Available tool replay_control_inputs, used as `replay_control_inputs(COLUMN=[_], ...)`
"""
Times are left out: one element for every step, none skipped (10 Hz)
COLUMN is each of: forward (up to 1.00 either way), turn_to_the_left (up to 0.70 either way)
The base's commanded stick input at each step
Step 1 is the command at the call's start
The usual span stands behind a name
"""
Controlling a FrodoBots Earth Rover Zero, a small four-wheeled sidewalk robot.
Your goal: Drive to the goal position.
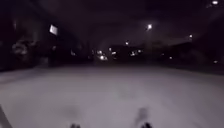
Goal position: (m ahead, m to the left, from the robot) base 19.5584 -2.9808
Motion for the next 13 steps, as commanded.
replay_control_inputs(forward=[0.50,0.50,0.50,0.50,0.50,0.50,0.50,0.50,0.50,0.50,0.50,0.50,0.50], turn_to_the_left=[0.50,0.50,0.49,0.24,0.00,0.00,0.00,0.00,0.00,0.00,0.00,0.00,0.00])
